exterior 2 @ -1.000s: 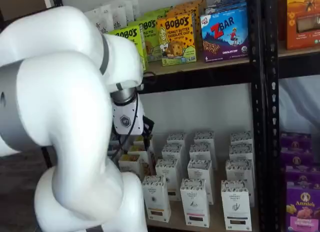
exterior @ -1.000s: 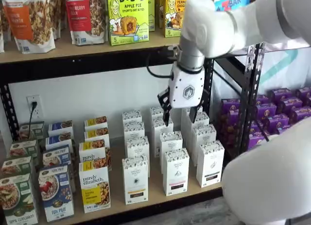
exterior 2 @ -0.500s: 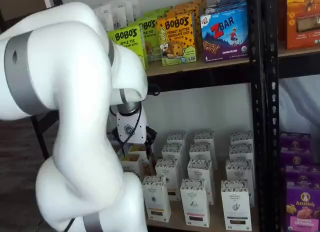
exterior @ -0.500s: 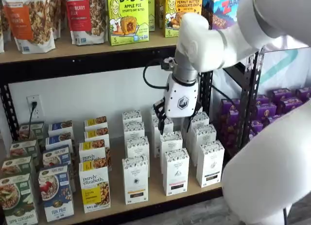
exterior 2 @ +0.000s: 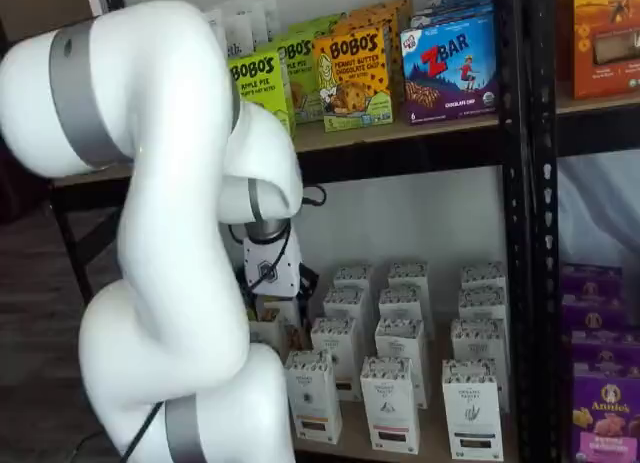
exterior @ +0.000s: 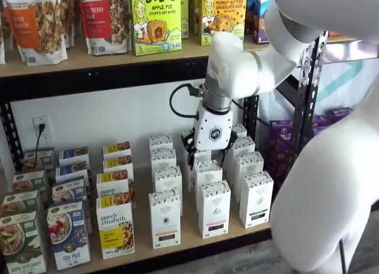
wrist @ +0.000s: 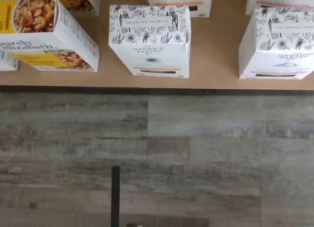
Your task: Pick up the white box with a yellow strip in the middle, on the bottom shelf, the fourth box from the left
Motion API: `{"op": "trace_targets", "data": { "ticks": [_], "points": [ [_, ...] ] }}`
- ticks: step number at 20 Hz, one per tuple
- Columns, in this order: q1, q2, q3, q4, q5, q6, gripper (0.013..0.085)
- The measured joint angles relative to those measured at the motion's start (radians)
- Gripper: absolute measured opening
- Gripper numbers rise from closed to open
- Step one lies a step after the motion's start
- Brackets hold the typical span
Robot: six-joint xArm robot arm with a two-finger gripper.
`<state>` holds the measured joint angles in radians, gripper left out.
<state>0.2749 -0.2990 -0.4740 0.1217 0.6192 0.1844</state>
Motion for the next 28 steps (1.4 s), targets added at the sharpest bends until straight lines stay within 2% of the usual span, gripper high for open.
{"op": "trace_targets", "data": {
  "ticks": [9,14,17,20,23,28],
  "points": [
    [0.028,0.195,-0.082,-0.023,-0.101,0.040,0.0850],
    [0.034,0.299,-0.134,0.003,-0.154,0.019,0.0850],
    [0.031,0.356,-0.167,-0.031,-0.175,0.045,0.0850],
    [0.023,0.403,-0.196,-0.038,-0.197,0.042,0.0850],
    [0.011,0.444,-0.221,-0.036,-0.212,0.028,0.0850],
    [-0.012,0.517,-0.253,0.006,-0.242,-0.036,0.0850]
  ]
}}
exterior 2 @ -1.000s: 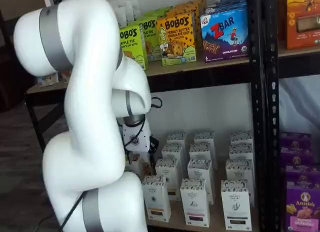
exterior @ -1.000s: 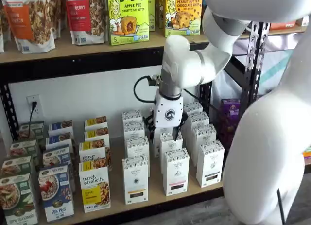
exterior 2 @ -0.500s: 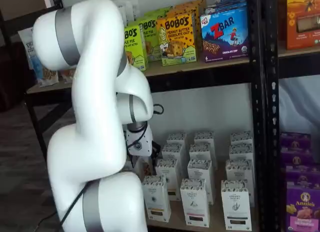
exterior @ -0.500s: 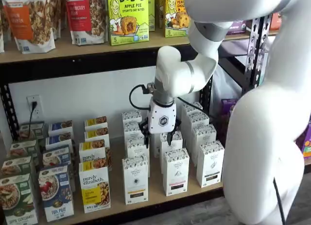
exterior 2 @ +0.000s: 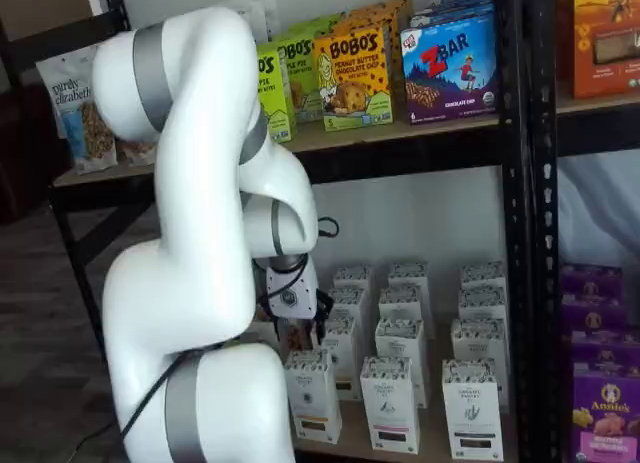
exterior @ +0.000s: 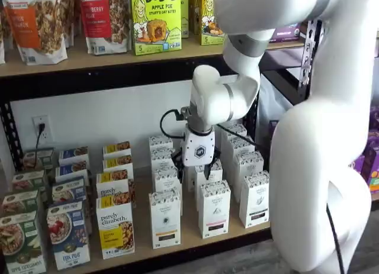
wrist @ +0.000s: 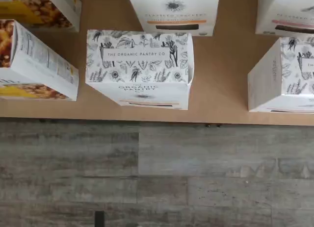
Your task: Pick up the white box with a yellow strip in the middle, on the bottom shelf, the fourth box from the left
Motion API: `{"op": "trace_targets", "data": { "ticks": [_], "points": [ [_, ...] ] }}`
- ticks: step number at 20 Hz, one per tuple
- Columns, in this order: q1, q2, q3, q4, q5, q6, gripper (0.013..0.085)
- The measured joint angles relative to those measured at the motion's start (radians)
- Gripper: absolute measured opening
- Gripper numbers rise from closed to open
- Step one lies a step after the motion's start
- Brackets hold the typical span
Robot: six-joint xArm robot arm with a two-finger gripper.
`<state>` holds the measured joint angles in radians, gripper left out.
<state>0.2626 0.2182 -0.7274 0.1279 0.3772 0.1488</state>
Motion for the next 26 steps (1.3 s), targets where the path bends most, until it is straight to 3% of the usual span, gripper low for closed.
{"op": "trace_targets", "data": {
  "ticks": [10,15,26],
  "points": [
    [-0.014,0.119,-0.047,0.105,-0.047,-0.115,0.0850],
    [-0.010,0.205,-0.098,0.101,-0.068,-0.109,0.0850],
    [-0.025,0.354,-0.236,0.128,-0.088,-0.152,0.0850]
  ]
}}
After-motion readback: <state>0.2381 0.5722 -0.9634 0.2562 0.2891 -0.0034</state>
